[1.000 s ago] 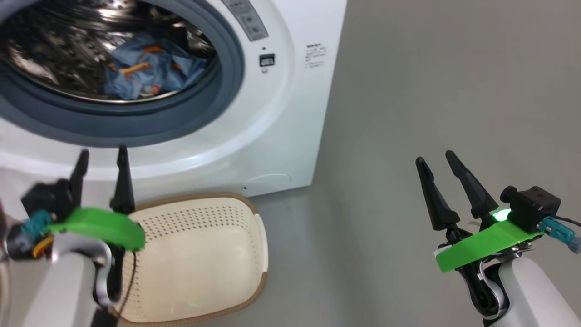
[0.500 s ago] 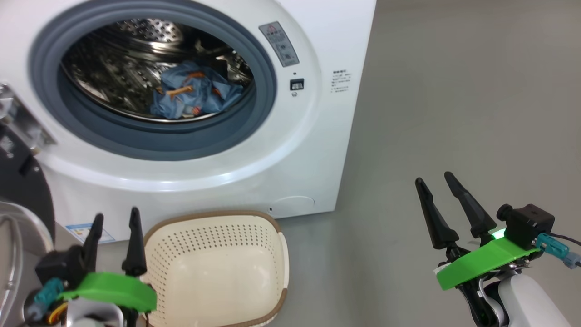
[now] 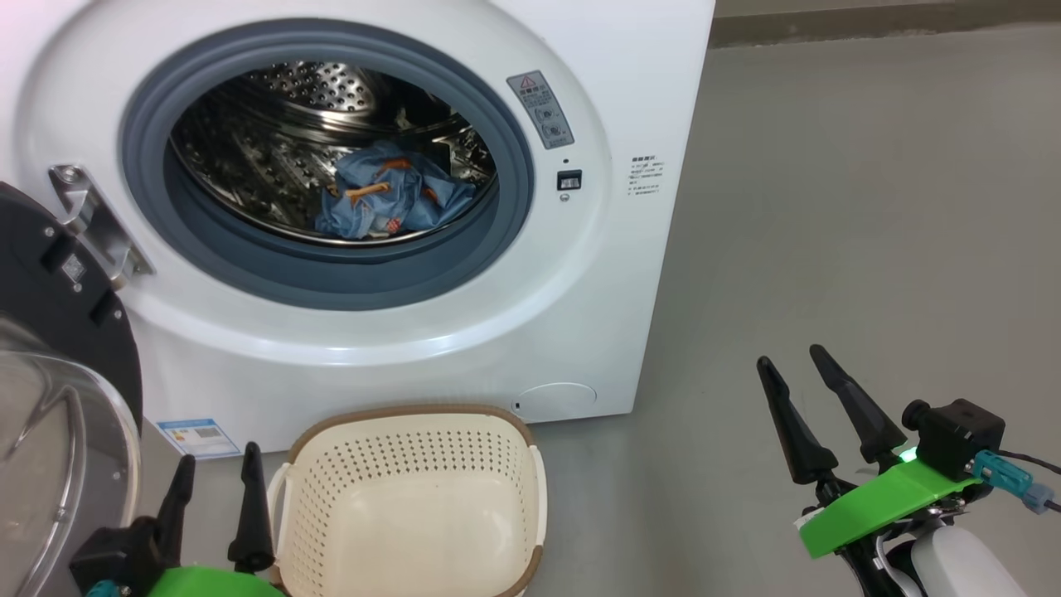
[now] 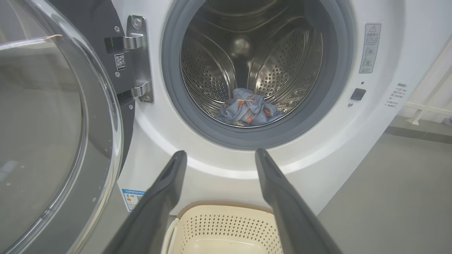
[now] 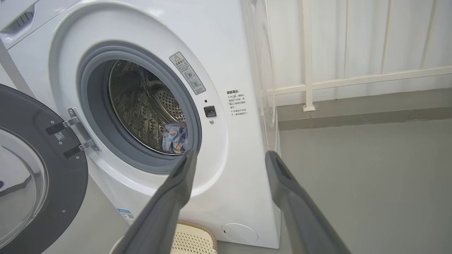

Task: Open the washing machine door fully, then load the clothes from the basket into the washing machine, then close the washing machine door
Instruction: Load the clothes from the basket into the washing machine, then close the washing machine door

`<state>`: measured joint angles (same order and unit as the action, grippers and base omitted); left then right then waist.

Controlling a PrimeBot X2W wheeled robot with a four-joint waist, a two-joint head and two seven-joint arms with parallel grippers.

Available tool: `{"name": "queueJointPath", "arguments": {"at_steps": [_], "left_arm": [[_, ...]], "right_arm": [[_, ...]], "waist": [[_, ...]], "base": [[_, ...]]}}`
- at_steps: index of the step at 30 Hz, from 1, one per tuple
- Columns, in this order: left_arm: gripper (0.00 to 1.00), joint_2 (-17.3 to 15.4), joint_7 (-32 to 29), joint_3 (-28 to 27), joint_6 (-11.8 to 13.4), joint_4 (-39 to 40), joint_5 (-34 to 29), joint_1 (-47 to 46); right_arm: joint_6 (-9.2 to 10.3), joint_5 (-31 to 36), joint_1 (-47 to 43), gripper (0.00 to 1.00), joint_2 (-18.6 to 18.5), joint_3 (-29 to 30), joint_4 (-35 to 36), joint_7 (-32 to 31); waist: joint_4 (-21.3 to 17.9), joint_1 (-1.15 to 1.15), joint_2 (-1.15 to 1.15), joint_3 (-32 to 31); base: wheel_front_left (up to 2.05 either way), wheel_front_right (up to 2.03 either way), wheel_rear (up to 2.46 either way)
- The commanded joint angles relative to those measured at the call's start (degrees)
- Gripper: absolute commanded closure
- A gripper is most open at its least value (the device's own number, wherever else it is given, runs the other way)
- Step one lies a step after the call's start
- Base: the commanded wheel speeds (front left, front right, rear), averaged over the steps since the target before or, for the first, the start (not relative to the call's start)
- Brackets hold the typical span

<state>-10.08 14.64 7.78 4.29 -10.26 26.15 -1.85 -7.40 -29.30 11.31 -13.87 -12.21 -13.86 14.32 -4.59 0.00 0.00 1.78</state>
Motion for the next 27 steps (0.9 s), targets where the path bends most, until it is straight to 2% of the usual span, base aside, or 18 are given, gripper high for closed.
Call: {"name": "queueJointPath", "arguments": {"at_steps": [1,27], "left_arm": [[0.0,-0.89,0.36,-2.34,0.05,1.97,-0.29,-0.52],[0.0,-1.23,0.36,-2.89,-1.2,3.18,-0.69,0.1]], "right_arm": [[-0.09,0.12,-0.33,0.0,-0.72,-1.19,1.26,0.68],[-0.09,-0.43,-0.38,0.0,-1.26,-2.7,0.73,0.68]], "waist": [[0.19,0.0,0.0,-0.33],[0.61,0.0,0.0,-1.02]], "base": [[0.0,0.0,0.0],[0.0,0.0,0.0]]}}
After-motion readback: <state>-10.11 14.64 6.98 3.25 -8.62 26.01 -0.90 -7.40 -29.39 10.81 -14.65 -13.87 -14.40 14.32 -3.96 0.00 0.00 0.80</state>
